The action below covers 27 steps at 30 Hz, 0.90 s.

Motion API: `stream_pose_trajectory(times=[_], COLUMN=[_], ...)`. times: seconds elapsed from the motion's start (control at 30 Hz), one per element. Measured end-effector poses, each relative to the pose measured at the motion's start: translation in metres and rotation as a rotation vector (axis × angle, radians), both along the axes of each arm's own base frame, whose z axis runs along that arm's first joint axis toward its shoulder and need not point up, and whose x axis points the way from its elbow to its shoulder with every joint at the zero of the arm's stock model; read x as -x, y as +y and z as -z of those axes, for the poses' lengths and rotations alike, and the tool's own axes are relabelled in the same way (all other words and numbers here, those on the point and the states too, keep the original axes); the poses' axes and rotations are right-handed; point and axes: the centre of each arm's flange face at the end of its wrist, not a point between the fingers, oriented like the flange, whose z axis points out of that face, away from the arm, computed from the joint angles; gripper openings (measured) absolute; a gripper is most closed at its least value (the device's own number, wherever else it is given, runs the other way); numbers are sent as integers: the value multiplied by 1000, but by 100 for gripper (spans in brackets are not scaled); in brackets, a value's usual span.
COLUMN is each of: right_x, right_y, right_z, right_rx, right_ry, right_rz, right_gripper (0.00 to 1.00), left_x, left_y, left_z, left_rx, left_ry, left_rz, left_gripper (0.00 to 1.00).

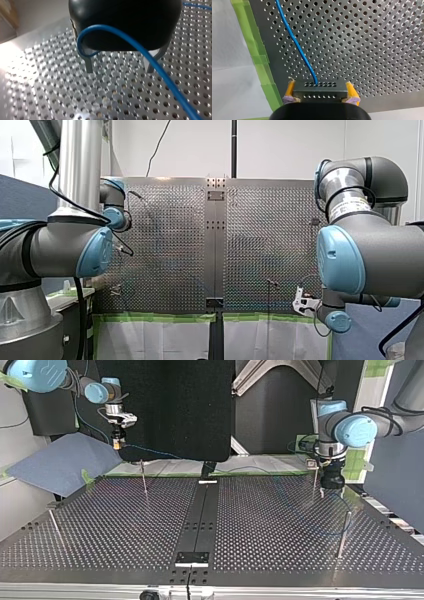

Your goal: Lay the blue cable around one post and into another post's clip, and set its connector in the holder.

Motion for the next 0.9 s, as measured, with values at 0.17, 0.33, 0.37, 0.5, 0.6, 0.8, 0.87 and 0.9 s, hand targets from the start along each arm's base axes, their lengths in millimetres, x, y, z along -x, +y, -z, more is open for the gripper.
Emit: stream_pose_trajectory(times=[0.17,0.33,0.37,0.5,0.6,0.8,0.87,0.9], right_x=[0,-1,-1,-1,-1,-1,-1,-1], right_y=[0,0,0,0,0,0,0,0], right_z=[0,0,0,0,0,0,0,0], right_rx=[0,-1,-1,-1,-1,-1,-1,-1], right_ry=[0,-1,-1,-1,-1,0,0,0], right_rz=[-1,-1,-1,-1,-1,-2,-1,-2], right_gripper=[0,0,0,0,0,0,0,0], left_x=[4,7,8,7,6,9,11,12], left_y=[-1,-3,-2,-2,0,4,5,6], left_z=[-10,-12,-12,-15,-20,-24,-24,-25], left_rx=[-45,-83,-89,-117,-140,-187,-203,-210], left_ry=[2,26,32,54,69,117,138,146], left_rz=[0,-1,-4,-22,-42,-87,-102,-108], left_gripper=[100,100,100,100,100,100,100,100])
